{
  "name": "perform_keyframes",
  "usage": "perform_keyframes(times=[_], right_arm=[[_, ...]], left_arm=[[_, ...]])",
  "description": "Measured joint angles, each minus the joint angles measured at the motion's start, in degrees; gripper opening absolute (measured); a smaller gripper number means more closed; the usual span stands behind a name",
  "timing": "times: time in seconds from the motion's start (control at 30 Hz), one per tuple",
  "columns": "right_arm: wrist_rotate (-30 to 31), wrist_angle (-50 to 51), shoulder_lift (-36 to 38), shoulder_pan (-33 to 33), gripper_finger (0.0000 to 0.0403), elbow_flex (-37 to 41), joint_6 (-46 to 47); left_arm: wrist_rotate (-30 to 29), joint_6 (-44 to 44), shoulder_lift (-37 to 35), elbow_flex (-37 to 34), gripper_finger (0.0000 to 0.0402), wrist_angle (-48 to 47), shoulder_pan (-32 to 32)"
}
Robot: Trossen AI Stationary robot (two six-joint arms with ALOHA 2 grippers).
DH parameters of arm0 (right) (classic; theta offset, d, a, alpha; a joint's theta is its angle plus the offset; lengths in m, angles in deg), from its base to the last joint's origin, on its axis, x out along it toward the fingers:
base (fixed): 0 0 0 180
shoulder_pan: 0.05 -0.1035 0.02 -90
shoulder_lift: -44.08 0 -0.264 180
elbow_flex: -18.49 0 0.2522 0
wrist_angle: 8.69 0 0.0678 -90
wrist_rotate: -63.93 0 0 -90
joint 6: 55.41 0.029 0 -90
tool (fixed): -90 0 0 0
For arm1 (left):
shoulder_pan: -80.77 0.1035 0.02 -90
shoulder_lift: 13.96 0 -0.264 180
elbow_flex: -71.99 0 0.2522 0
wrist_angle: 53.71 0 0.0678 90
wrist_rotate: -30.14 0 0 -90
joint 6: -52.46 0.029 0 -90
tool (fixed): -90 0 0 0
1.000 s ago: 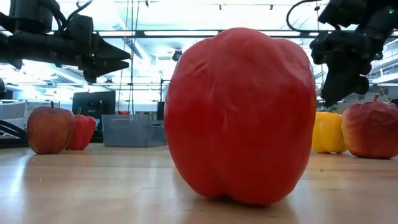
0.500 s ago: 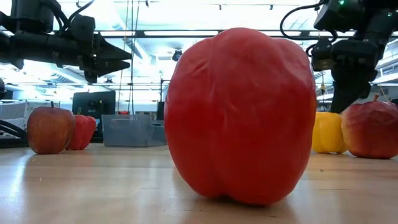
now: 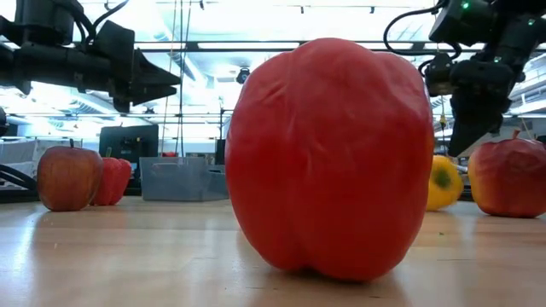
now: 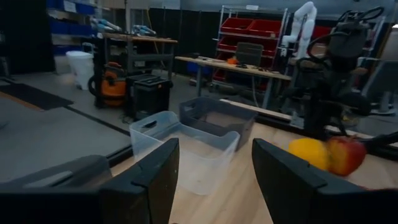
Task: Sort produce into baskets
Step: Put the top yellow bell pepper into the right black bin
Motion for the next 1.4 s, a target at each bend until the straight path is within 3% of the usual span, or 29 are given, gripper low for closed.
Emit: perform_keyframes(times=[0.27, 0.43, 0.63, 0.77, 0.93, 1.13, 1.4], right_arm=[[-3.01, -9.03, -0.52, -0.57, 0.0172, 0.00, -4.13], [-4.70, -15.43, -5.86, -0.54, 0.0271, -0.05, -9.11], [-4.53, -8.73, -13.94, -0.23, 0.0358, -7.41, -13.99], [-0.97, -1.75, -17.52, -0.19, 0.0359, -13.32, -14.09], [-4.92, -6.05, -20.91, -0.70, 0.0330, -14.73, -10.29], [-2.19, -4.50, -26.59, 0.11, 0.0329, -15.02, -5.42], [-3.41, -2.03, -24.72, 3.61, 0.0330, -19.78, -1.95]], left_arm=[[-0.53, 0.98, 0.00, 0.00, 0.0209, -0.13, 0.01], [-0.52, 1.27, 0.00, 0.00, 0.0209, -0.13, 0.01], [-0.01, -0.27, 0.00, 0.00, 0.0209, -0.13, -0.02], [0.10, -0.48, 0.00, 0.00, 0.0209, -0.13, -0.02], [1.45, -2.65, 0.00, 0.00, 0.0209, -1.02, -0.02], [3.64, -4.82, 0.00, 0.02, 0.0209, -5.42, -0.02], [4.75, -8.60, 0.00, 0.04, 0.0209, -6.70, -0.02]])
